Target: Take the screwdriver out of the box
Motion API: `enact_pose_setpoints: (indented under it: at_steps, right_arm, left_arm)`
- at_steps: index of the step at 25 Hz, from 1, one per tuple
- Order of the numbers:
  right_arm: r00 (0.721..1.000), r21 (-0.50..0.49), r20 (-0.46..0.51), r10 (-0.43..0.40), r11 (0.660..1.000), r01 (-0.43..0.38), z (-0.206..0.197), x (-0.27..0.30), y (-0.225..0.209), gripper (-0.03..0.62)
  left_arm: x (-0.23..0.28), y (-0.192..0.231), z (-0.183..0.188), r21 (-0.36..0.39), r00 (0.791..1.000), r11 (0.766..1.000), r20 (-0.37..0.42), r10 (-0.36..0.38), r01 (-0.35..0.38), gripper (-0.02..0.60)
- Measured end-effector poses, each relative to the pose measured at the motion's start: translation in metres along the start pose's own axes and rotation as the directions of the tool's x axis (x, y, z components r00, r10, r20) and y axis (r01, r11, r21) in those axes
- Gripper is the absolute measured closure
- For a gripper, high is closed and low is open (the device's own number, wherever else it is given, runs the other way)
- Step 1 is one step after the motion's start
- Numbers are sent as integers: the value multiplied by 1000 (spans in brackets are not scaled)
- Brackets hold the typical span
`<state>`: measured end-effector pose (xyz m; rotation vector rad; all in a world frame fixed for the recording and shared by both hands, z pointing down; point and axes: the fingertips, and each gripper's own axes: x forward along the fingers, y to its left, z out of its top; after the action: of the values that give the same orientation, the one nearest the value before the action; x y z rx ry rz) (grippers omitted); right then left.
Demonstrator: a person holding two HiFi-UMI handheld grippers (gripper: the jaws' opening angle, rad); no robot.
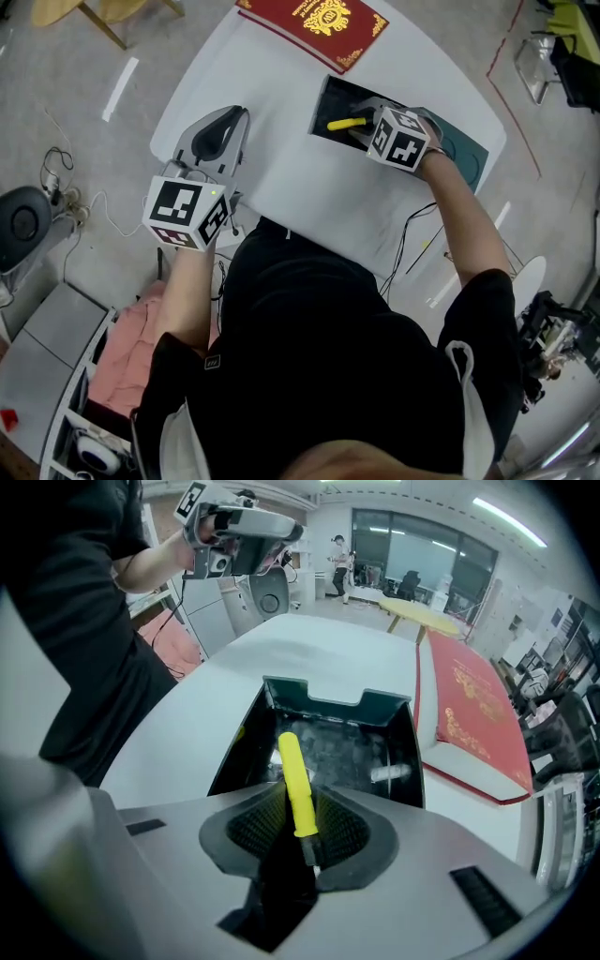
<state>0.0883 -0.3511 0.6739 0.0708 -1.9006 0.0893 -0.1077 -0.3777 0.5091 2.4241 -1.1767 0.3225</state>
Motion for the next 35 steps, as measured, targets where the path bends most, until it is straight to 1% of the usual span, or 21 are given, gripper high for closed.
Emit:
enact_pose_setpoints:
  at_steps: [2, 7, 9, 12, 17, 20, 22, 25, 30, 35]
  right_arm:
    - [1000, 11, -3, 17, 1000, -17, 0, 1, 4, 505]
    - [1000, 79, 9, -3, 997, 2, 0, -3, 6, 517]
    - [999, 118, 26, -34, 992, 31, 3, -10, 6, 517]
    - [993, 170, 56, -104, 981, 93, 10, -28, -1, 517]
    - [968, 220, 107, -228, 955, 200, 26, -63, -1, 517]
    - [943, 280, 171, -285, 932, 230, 42, -86, 2, 517]
    - [924, 331, 215, -316, 914, 236, 54, -102, 7, 517]
    - [885, 411, 286, -367, 881, 233, 68, -125, 18, 517]
    - [829, 506, 364, -425, 837, 207, 72, -161, 44, 517]
    - [762, 598, 433, -481, 786, 157, 66, -194, 72, 517]
  left_arm:
    - [-7, -1, 1, 4, 1000, 1000, 4, 3, -3, 541]
    - [-28, -5, 8, 16, 1000, 1000, 23, 7, -8, 541]
    - [-37, -7, 11, 23, 999, 1000, 35, 8, -9, 541]
    - [-49, -9, 16, 31, 998, 999, 56, 9, -11, 541]
    - [-74, -17, 24, 41, 996, 999, 89, -3, -1, 541]
    - [-88, -21, 31, 55, 994, 998, 111, -18, 12, 541]
    - [-96, -24, 34, 67, 992, 998, 124, -31, 23, 541]
    - [-108, -31, 36, 81, 989, 996, 137, -50, 39, 541]
    - [-122, -44, 40, 98, 985, 993, 149, -82, 68, 541]
    - [-126, -60, 43, 120, 983, 989, 147, -108, 91, 541]
